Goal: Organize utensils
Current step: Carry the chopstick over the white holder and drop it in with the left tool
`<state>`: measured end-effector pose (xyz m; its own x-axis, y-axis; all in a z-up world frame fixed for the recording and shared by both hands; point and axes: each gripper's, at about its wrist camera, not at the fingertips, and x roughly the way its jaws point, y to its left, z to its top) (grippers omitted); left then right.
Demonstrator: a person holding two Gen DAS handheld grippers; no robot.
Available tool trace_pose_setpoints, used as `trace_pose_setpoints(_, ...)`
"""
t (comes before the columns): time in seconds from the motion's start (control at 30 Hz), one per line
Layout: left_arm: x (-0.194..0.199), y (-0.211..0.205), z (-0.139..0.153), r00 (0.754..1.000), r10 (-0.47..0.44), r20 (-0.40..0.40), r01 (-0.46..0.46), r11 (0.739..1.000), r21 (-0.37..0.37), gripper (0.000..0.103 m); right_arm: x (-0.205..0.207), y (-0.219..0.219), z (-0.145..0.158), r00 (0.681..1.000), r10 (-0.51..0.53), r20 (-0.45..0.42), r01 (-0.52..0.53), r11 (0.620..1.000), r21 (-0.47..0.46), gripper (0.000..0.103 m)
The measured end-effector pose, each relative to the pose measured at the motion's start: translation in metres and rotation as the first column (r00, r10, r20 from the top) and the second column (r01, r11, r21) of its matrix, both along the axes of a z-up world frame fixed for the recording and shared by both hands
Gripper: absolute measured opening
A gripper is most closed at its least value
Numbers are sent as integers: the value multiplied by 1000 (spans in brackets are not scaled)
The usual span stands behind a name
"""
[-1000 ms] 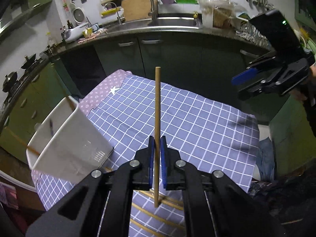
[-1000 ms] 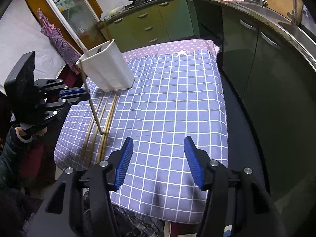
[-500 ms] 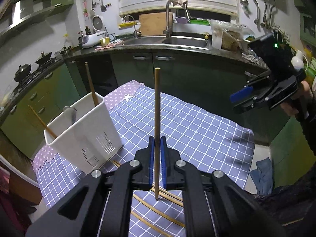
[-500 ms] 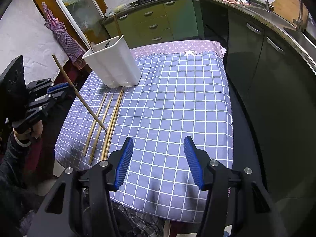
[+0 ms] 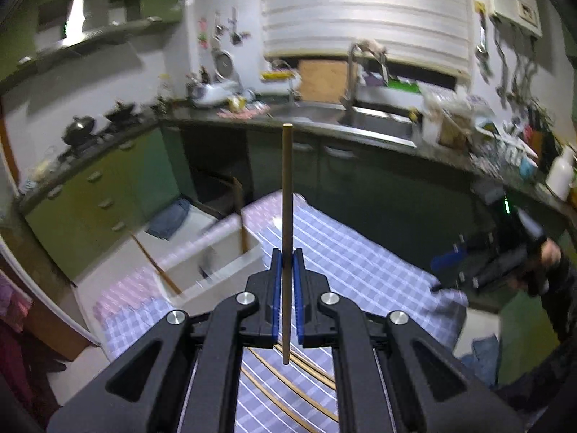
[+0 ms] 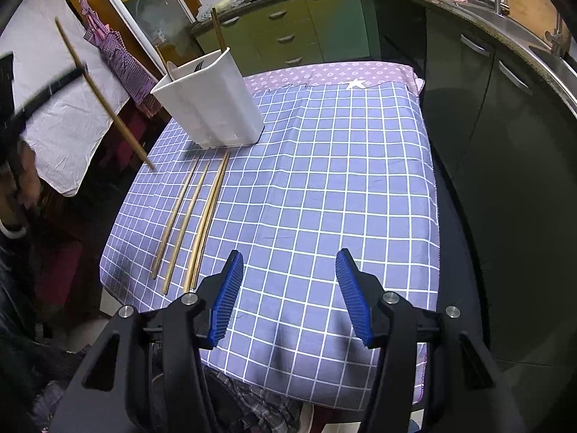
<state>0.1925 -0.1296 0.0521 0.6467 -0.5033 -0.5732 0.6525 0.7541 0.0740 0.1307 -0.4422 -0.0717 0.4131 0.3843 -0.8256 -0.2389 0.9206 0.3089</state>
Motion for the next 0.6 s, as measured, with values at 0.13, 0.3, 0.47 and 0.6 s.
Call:
trace_pose_setpoints(0.13,20,12,40,996,76,53,-72,995,-69,6,1,0,-5,1000,6,-3,-6,1000,14,54)
trace_pose_setpoints(0.3,41,18,66,981,142,135,-128,986,-107,6,-1,-2,-11,1000,5,-14,-4,1000,26,54)
trace_pose_setpoints(0.47,67,24,63,964,218,154,-201,972,-120,6,-1,-10,-18,1000,-6,-25,7,999,38,54)
trace_pose_setpoints(0.6,92,31,41,956,269,113,-259,961,-100,6,0,-12,-23,999,-10,-37,11,999,37,54)
